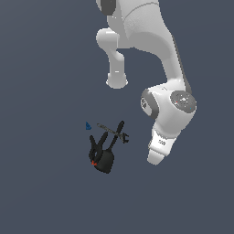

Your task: Pick up a designated object from a clutter of objects.

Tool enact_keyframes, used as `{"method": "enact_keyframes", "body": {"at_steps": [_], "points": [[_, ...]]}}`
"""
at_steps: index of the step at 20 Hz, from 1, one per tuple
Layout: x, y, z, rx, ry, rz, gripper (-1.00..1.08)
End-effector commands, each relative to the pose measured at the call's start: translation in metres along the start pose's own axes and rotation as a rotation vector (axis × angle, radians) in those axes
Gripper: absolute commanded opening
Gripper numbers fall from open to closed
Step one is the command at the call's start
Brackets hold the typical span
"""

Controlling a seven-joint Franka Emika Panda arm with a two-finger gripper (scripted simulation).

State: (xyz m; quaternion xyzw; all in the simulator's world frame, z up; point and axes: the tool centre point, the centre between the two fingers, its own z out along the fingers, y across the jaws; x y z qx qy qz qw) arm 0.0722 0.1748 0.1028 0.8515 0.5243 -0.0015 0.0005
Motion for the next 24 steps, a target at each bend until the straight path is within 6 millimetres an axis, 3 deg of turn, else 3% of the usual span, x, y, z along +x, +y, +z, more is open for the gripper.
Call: {"method": "enact_keyframes", "body": {"at_steps": [1,24], "points": [[-0.007,-0.004,-0.022,-0.002,0.001,0.000,-1.00],[-0.081,-0.051,-0.236,0.000,0.004,-0.002,-1.00]]}}
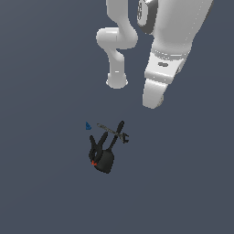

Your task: Pick up a designated object from a clutter of objects.

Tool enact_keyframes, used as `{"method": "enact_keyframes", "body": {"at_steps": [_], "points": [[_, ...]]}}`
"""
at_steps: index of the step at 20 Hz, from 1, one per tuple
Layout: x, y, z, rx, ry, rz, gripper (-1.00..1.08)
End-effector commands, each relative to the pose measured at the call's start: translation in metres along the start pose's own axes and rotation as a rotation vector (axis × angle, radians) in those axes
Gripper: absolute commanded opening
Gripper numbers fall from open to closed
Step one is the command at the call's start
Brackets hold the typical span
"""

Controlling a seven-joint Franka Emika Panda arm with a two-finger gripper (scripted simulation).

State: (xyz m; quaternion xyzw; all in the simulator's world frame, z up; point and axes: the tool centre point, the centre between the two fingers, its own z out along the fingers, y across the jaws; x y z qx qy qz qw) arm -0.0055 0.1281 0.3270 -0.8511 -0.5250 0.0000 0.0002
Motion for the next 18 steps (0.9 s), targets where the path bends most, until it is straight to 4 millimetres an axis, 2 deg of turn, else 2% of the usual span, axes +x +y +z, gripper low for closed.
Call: {"method": "enact_keyframes", "body": {"at_steps": [1,5,9,13,18], "points": [[-0.006,-0.004,-0.019,0.000,0.001,0.000,-1.00],[-0.014,-0.007,-0.042,0.000,0.001,0.000,-1.00],[-0.018,-0.009,-0.056,0.000,0.001,0.001,-1.00],[-0.019,-0.009,-0.060,0.000,0.000,0.001,-1.00],[-0.018,-0.008,-0.057,0.000,0.000,0.001,-1.00]]}}
